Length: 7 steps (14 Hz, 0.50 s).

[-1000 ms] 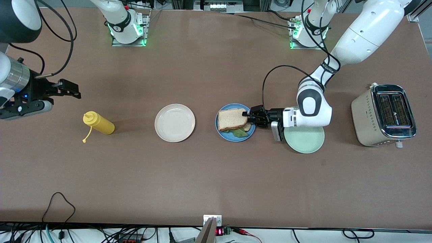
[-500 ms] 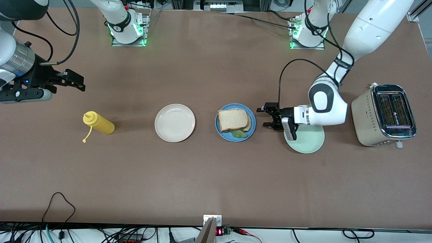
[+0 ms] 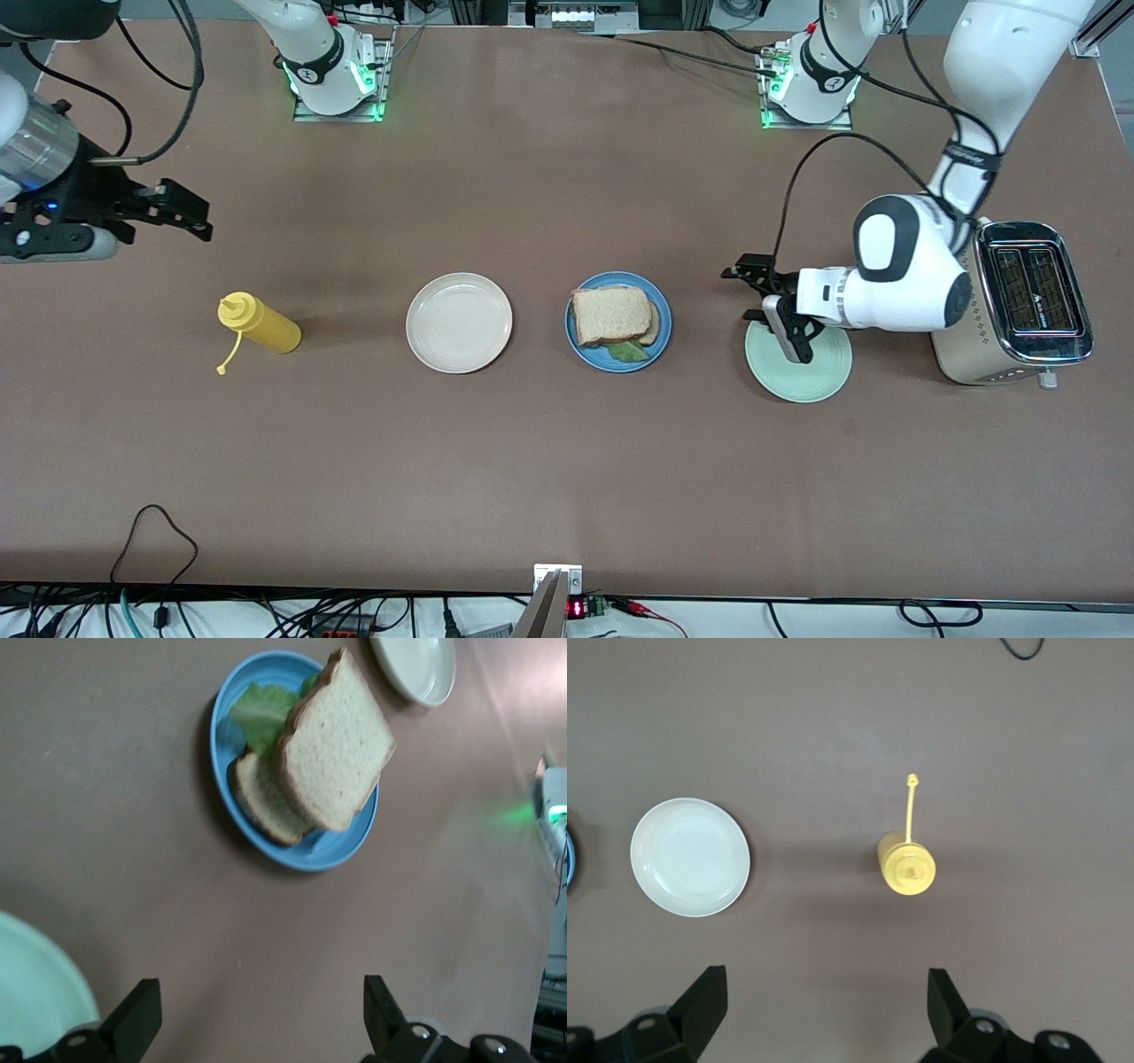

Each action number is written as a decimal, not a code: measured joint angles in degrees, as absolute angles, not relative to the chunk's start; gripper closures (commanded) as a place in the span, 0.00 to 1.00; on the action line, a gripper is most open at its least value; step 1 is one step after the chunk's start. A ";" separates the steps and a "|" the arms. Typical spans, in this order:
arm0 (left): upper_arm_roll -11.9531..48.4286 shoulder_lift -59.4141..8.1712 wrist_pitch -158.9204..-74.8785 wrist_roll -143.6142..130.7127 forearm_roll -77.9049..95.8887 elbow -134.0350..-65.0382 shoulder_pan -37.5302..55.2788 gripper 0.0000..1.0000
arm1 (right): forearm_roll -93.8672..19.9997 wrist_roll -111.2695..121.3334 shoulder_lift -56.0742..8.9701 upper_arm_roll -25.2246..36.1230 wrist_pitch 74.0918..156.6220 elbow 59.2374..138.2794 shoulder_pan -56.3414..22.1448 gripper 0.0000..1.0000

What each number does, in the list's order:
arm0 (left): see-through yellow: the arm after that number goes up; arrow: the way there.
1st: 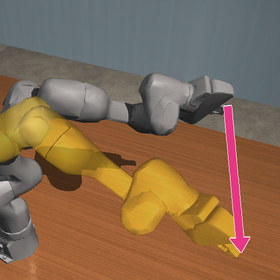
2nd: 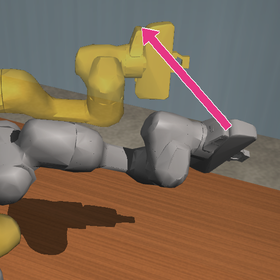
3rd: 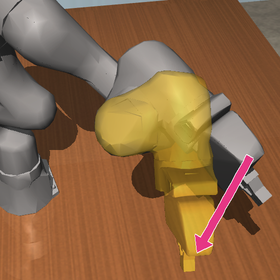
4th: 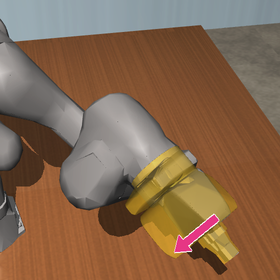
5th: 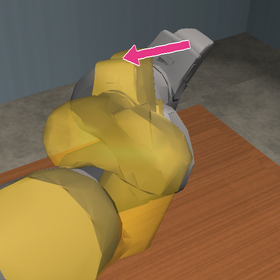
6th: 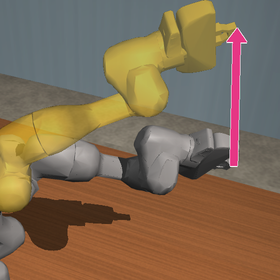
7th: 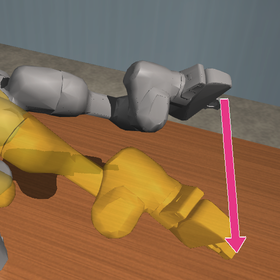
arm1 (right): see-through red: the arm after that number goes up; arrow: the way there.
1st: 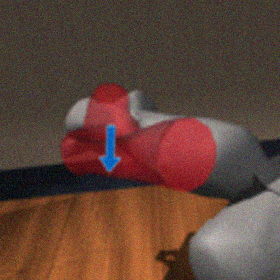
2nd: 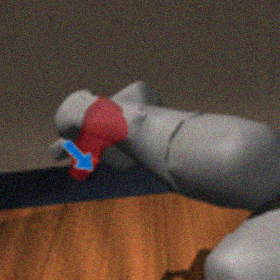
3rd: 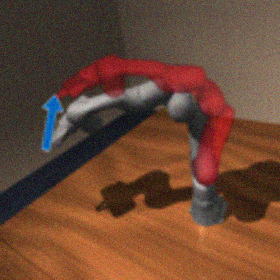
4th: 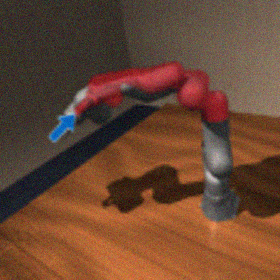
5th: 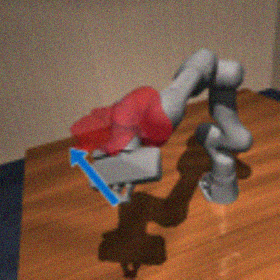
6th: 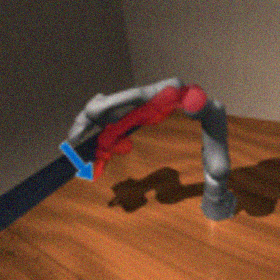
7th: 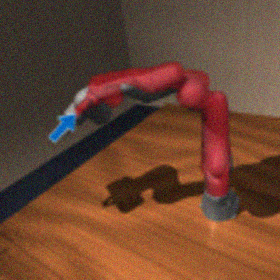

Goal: Make sandwich in blue plate with both arms

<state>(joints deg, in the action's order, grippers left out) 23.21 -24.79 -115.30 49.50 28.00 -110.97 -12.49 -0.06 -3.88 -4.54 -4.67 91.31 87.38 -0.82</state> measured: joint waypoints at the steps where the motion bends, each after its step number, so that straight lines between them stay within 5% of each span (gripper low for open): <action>1: 23.22 -24.07 -111.66 45.46 23.17 -108.92 -12.51 0.00 | -0.06 -3.88 -4.51 -4.57 91.30 86.96 -0.59 0.00; 7: 23.50 -22.21 -92.03 28.81 2.30 -97.19 -12.42 0.00 | -0.07 -3.92 -2.62 -4.53 91.29 86.81 -0.06 0.00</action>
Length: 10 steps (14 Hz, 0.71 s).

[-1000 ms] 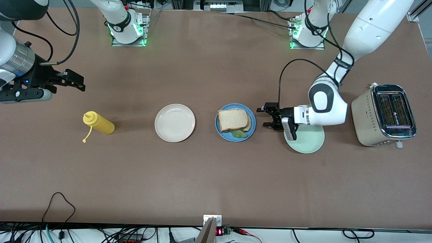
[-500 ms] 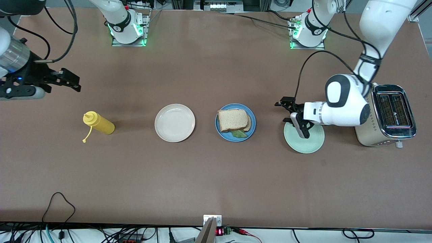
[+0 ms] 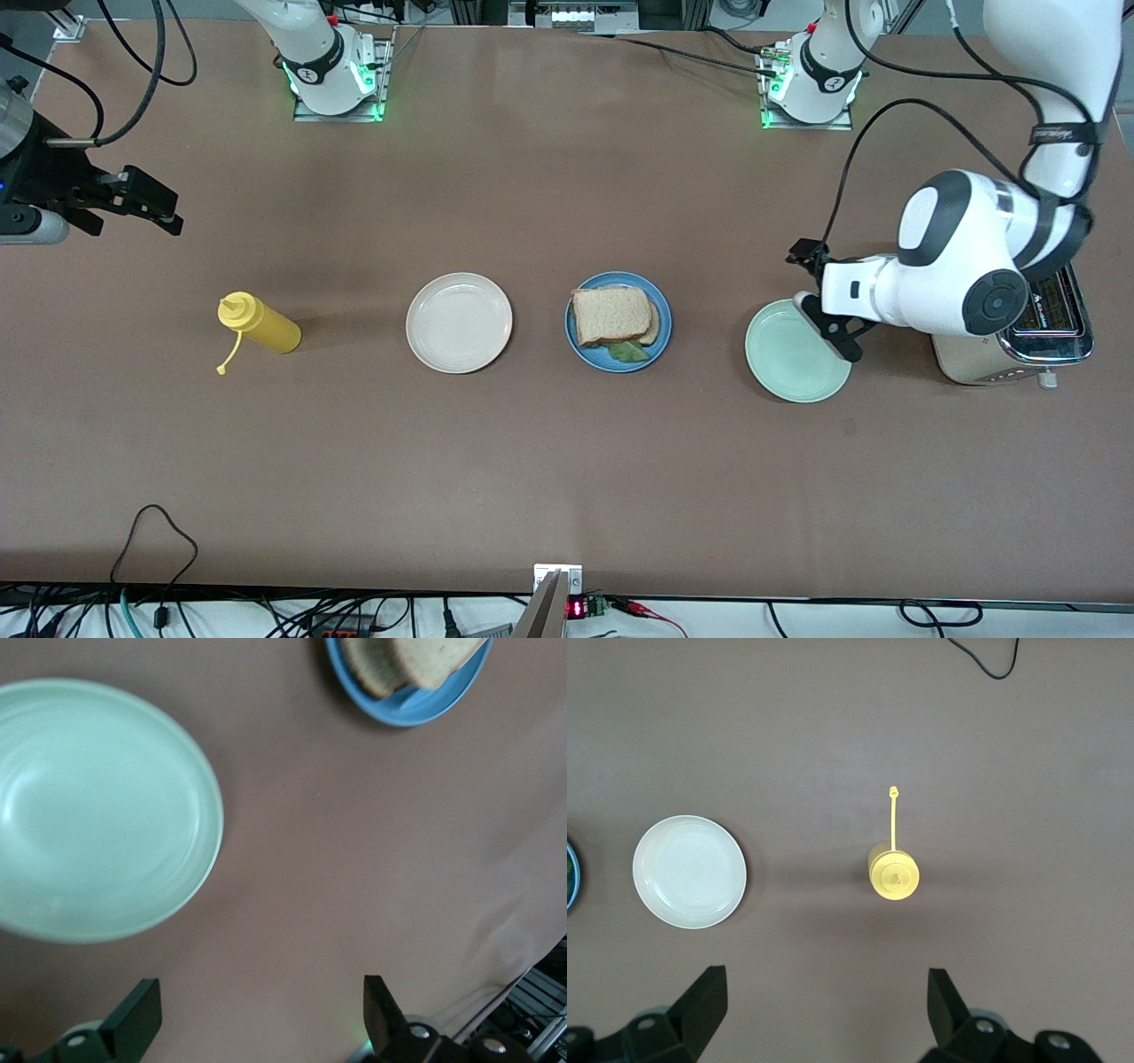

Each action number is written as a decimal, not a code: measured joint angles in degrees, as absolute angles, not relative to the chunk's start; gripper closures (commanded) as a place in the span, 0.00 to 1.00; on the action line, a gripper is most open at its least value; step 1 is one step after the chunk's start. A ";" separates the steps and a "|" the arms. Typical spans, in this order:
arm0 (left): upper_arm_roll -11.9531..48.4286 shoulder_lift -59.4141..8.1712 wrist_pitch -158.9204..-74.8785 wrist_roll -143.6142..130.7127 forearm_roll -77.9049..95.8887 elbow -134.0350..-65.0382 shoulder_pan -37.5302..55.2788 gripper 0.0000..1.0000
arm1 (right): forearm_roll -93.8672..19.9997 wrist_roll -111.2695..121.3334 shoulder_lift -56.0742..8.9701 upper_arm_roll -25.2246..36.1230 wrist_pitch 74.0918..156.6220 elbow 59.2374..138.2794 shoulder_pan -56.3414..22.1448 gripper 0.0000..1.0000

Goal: Make sandwich in blue plate with both arms

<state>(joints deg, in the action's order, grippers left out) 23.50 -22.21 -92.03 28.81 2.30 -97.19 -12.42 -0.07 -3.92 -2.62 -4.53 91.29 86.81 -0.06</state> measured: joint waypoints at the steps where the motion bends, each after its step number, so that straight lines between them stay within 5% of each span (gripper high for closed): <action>1: 23.64 -21.86 -88.57 25.78 -0.26 -95.05 -12.37 0.00 | -0.07 -3.91 -2.33 -4.56 91.30 87.10 -0.14 0.00; 7: 23.55 -18.11 -76.02 17.84 -7.03 -82.26 -10.91 0.00 | -0.07 -3.91 -2.10 -4.64 91.31 87.57 -0.18 0.00; 10: 14.58 -14.19 -75.65 14.73 -6.87 -80.11 -4.66 0.00 | -0.07 -3.89 -2.04 -4.66 91.54 87.58 -0.18 0.00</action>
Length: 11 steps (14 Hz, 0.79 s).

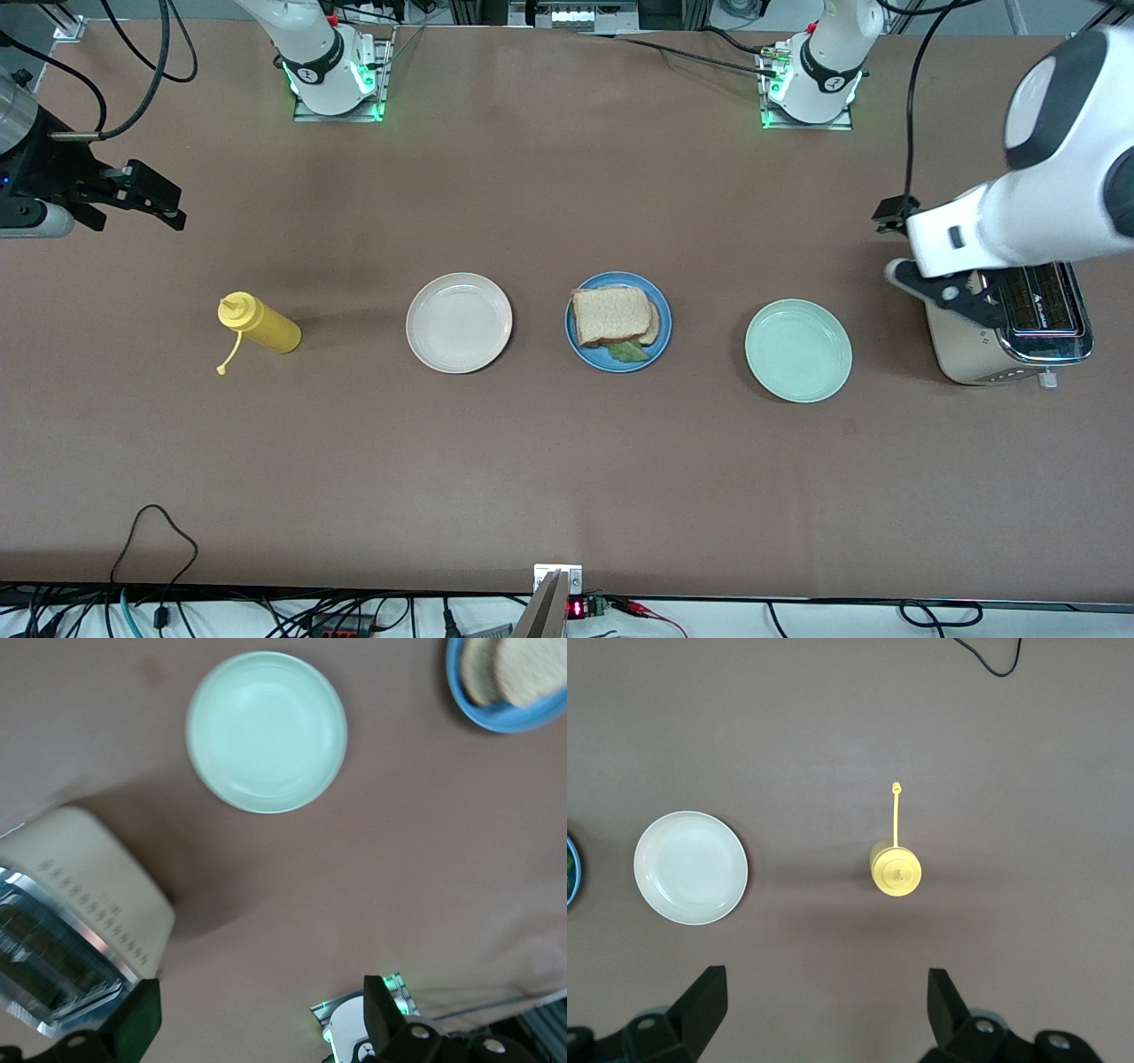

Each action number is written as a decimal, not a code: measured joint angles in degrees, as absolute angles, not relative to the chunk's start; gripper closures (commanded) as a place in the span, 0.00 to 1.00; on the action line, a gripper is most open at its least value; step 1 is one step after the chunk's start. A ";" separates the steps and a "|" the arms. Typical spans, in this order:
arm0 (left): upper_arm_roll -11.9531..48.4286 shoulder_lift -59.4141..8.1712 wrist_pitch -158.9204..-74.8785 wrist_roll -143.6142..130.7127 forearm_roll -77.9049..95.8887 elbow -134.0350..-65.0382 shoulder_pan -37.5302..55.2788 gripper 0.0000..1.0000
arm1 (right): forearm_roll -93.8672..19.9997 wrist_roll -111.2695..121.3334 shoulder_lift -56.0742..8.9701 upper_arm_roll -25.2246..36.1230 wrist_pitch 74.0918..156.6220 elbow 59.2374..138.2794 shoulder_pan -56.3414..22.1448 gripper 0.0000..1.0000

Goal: Make sandwich in blue plate with both arms

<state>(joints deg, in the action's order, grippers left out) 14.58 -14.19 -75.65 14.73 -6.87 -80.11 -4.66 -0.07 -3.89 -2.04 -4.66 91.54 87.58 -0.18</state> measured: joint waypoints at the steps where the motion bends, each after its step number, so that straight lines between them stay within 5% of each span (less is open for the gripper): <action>1: 10.91 -12.66 -76.87 12.36 -6.05 -80.40 -2.35 0.00 | -0.07 -3.89 -1.96 -4.68 91.69 87.58 -0.18 0.00; 6: 1.82 -2.60 -92.75 3.75 -0.96 -91.43 0.86 0.00 | -0.08 -3.80 -1.72 -4.66 91.85 87.58 -0.12 0.00; 11: 1.99 0.39 -94.22 2.86 -0.96 -95.35 1.00 0.00 | -0.09 -3.74 -1.18 -4.66 91.77 87.57 -0.11 0.00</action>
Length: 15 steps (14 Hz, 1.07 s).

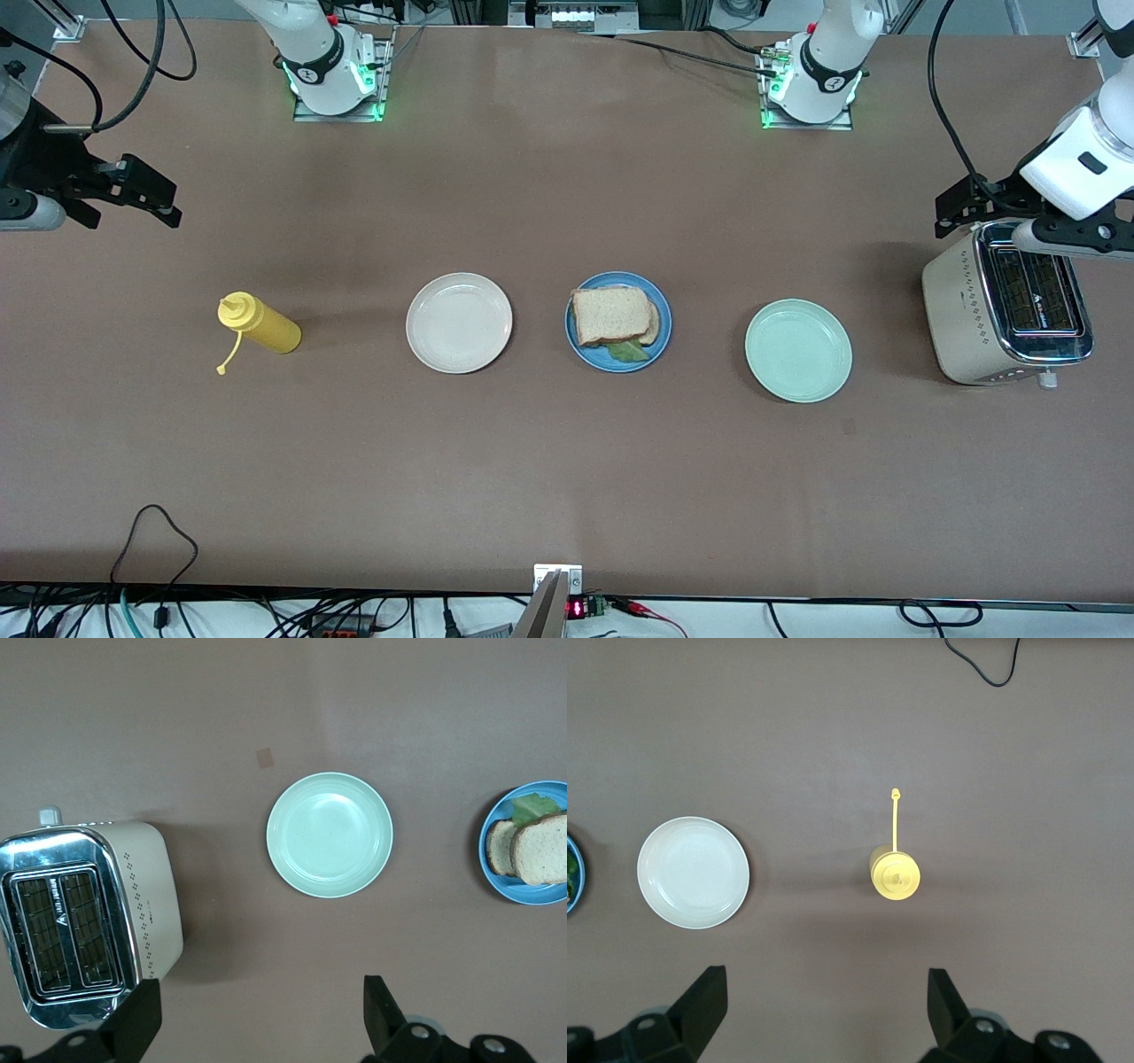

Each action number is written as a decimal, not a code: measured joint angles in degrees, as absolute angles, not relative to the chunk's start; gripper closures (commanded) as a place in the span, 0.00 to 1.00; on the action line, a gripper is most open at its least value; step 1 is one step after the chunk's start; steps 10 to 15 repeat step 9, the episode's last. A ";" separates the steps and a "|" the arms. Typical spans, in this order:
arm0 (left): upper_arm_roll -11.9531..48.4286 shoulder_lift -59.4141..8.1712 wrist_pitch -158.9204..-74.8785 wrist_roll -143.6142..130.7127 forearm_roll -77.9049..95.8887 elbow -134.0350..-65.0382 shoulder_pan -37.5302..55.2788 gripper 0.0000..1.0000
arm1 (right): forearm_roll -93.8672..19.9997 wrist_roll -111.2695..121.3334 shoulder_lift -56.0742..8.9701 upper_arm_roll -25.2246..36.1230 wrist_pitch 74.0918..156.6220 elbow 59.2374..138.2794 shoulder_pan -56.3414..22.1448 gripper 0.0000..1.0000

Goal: Make sandwich in blue plate with both arms

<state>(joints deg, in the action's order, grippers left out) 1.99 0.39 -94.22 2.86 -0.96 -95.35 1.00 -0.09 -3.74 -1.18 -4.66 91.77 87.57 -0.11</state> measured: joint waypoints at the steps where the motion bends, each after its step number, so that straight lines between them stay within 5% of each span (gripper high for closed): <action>1: 2.00 0.39 -94.22 2.81 -0.96 -95.45 1.05 0.00 | -0.09 -3.67 -0.99 -4.66 91.77 87.57 -0.11 0.00; 15: 2.10 0.65 -91.95 2.60 -0.96 -95.29 1.76 0.00 | -0.09 -3.60 -0.93 -4.66 91.80 87.59 -0.08 0.00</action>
